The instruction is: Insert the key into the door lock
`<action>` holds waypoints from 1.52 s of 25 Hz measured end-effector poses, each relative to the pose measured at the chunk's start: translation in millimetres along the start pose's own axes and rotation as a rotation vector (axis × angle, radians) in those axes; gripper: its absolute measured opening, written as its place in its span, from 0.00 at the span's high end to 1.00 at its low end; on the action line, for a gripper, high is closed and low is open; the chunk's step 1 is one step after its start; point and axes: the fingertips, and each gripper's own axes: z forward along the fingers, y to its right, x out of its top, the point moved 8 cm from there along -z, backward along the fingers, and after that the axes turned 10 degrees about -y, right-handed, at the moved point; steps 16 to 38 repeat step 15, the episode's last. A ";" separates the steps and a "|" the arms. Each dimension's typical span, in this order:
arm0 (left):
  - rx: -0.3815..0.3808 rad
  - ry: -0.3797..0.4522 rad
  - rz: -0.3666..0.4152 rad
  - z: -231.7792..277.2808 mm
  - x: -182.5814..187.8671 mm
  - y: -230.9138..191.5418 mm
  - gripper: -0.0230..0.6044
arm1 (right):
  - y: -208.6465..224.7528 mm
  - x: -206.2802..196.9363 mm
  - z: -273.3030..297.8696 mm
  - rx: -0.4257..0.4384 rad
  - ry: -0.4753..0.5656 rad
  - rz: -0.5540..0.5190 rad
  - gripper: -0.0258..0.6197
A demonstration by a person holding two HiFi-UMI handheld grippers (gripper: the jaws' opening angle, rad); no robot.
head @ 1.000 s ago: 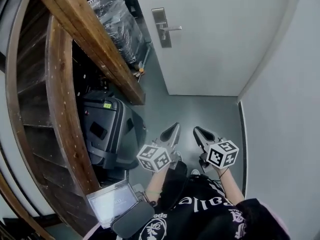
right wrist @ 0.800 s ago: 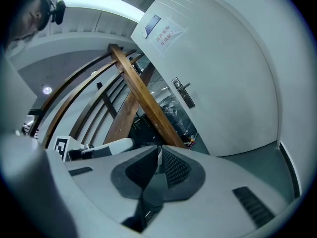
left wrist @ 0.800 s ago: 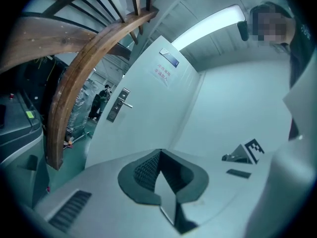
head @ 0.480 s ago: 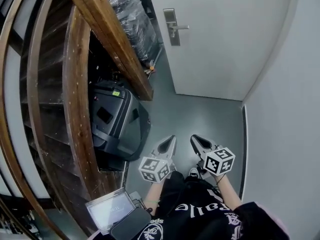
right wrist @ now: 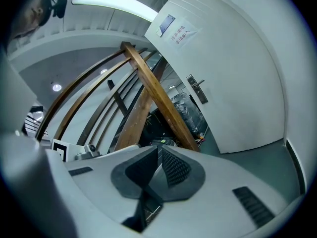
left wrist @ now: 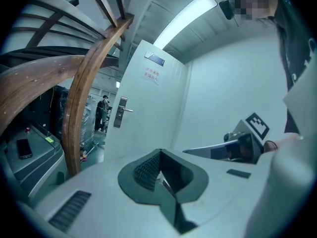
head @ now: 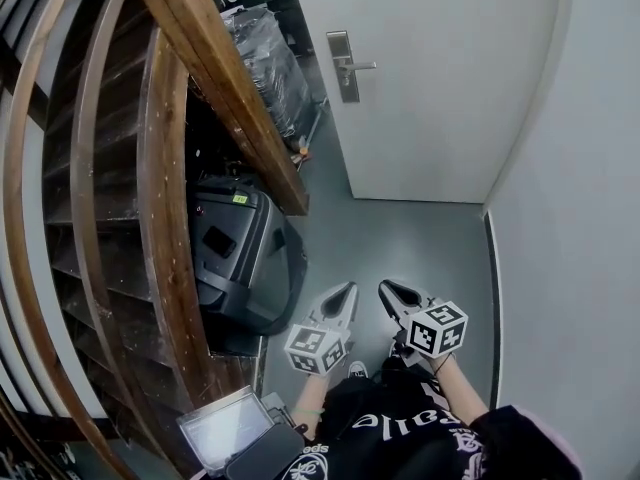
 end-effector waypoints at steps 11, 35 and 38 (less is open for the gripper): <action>-0.041 0.002 0.184 -55.2 -16.5 -12.3 0.96 | -52.0 -30.6 9.3 -0.044 0.045 0.042 0.90; 0.015 -0.075 0.367 -68.7 -29.2 -20.4 0.96 | -68.5 -39.0 14.1 -0.044 0.047 0.045 0.90; 0.015 -0.075 0.367 -68.7 -29.2 -20.4 0.96 | -68.5 -39.0 14.1 -0.044 0.047 0.045 0.90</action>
